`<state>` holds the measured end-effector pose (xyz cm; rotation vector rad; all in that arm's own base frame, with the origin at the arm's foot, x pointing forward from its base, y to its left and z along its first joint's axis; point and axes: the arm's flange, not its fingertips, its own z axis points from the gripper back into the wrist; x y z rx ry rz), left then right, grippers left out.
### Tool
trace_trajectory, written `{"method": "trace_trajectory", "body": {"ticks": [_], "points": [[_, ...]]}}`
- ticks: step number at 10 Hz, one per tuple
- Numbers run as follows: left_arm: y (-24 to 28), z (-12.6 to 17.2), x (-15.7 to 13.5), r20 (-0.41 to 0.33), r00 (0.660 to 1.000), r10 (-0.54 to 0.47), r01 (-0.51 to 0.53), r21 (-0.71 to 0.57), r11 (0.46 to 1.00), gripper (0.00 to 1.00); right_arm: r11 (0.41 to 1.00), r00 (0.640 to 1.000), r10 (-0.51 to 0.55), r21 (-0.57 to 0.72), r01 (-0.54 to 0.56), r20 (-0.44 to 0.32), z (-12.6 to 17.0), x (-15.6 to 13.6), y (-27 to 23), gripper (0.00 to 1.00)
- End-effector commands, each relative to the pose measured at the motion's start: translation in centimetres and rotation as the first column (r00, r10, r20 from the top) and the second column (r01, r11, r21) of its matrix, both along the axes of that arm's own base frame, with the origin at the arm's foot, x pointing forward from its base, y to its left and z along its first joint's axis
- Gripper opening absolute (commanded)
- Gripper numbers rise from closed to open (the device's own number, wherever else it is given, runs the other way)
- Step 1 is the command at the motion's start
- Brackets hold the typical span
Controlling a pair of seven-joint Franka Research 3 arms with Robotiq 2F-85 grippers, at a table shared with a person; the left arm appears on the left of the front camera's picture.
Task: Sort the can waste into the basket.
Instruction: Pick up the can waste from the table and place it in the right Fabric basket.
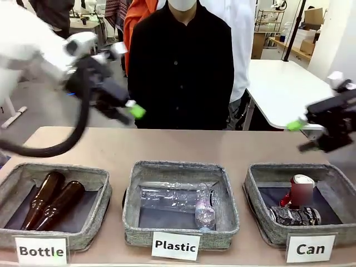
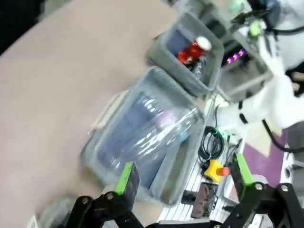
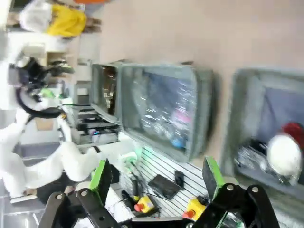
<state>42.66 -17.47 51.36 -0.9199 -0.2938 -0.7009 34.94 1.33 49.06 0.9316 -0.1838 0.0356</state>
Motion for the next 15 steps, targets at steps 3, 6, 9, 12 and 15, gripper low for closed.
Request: {"method": "trace_trajectory", "body": {"ticks": [3, 6, 9, 12, 15], "points": [[15.9, -5.9, -4.9, -0.177, 0.934, 0.309, -0.345, -0.234, 0.909, 1.0, 0.887, 0.996, -0.077, 0.458, 0.052, 0.036, -0.9, 5.5, 1.3, 1.0], [24.1, -10.5, -5.7, -0.194, 0.818, 0.542, -0.552, -0.528, 0.645, 1.0, 0.877, 0.995, -0.103, 0.471, 0.095, -0.009, -0.3, 5.4, -2.6, 1.0], [21.8, -7.8, -5.5, -0.224, 0.885, 0.407, -0.46, -0.301, 0.835, 1.0, 0.86, 0.994, -0.109, 0.501, 0.098, -0.007, -0.6, 5.6, -1.7, 1.0], [21.8, -7.8, -5.5, -0.224, 0.885, 0.407, -0.46, -0.301, 0.835, 1.0, 0.86, 0.994, -0.109, 0.501, 0.098, -0.007, -0.6, 5.6, -1.7, 1.0], [21.8, -7.8, -5.5, -0.224, 0.885, 0.407, -0.46, -0.301, 0.835, 1.0, 0.86, 0.994, -0.109, 0.501, 0.098, -0.007, -0.6, 5.6, -1.7, 1.0]]}}
